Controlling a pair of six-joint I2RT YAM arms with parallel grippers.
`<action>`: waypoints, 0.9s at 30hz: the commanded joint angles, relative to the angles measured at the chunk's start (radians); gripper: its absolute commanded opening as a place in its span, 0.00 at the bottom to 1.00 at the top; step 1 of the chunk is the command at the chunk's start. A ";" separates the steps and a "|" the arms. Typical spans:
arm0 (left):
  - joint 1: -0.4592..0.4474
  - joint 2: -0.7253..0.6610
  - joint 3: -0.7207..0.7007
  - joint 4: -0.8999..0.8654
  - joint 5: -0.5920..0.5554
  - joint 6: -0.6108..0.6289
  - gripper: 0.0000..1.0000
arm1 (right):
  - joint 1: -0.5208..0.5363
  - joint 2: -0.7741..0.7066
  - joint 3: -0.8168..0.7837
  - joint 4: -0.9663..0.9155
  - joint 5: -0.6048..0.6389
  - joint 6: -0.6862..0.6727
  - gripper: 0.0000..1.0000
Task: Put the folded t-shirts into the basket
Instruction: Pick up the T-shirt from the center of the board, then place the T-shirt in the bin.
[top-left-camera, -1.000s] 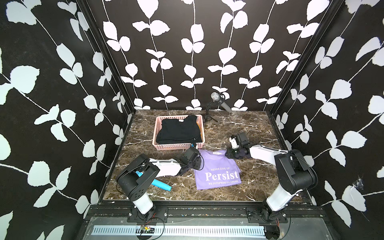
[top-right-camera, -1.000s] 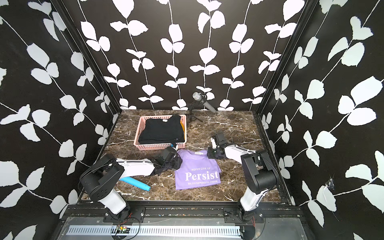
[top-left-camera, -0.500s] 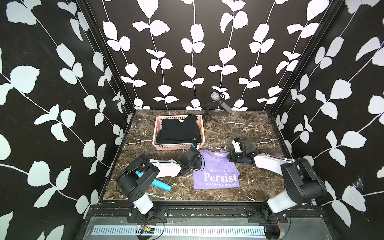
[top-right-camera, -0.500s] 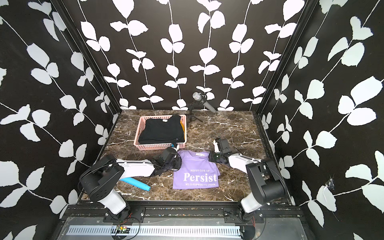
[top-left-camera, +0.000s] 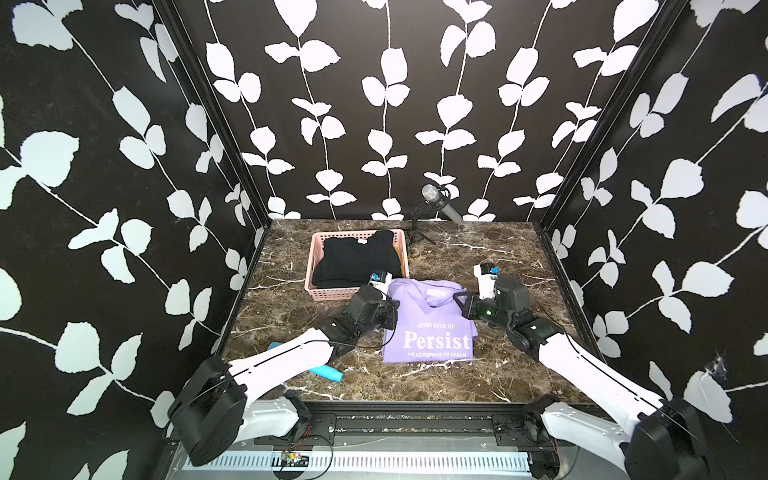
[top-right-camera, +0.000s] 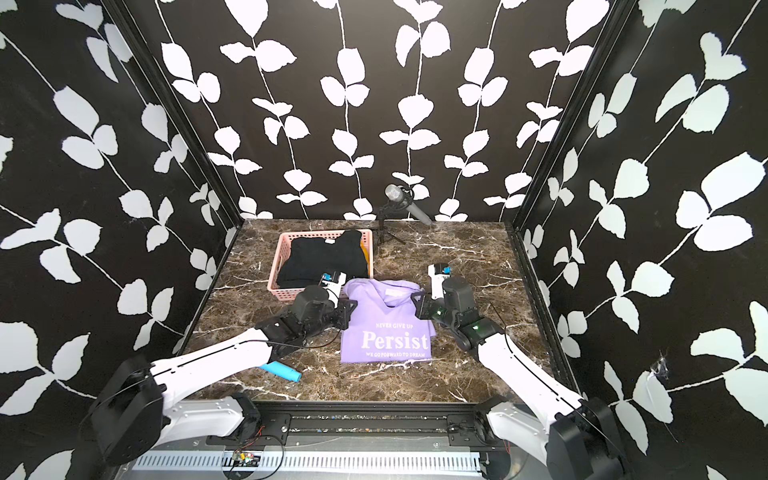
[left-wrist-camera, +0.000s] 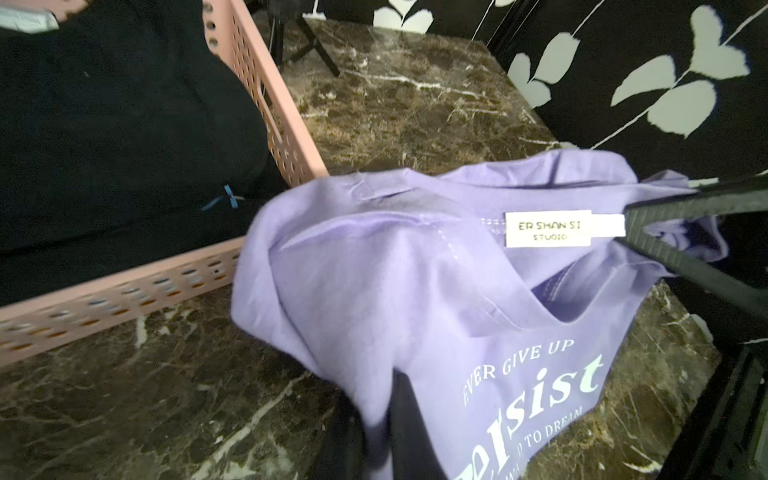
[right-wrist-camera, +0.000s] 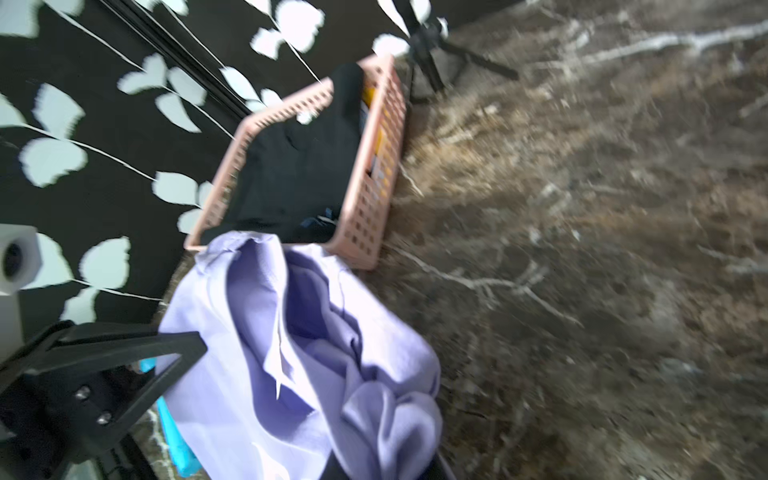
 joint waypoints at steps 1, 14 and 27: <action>0.043 -0.067 0.065 -0.133 -0.007 0.062 0.00 | 0.041 0.001 0.092 -0.001 0.051 0.021 0.00; 0.341 -0.140 0.286 -0.386 0.113 0.166 0.00 | 0.201 0.280 0.469 -0.010 0.103 0.075 0.00; 0.629 0.002 0.442 -0.443 0.188 0.205 0.00 | 0.259 0.631 0.816 -0.007 0.152 0.149 0.00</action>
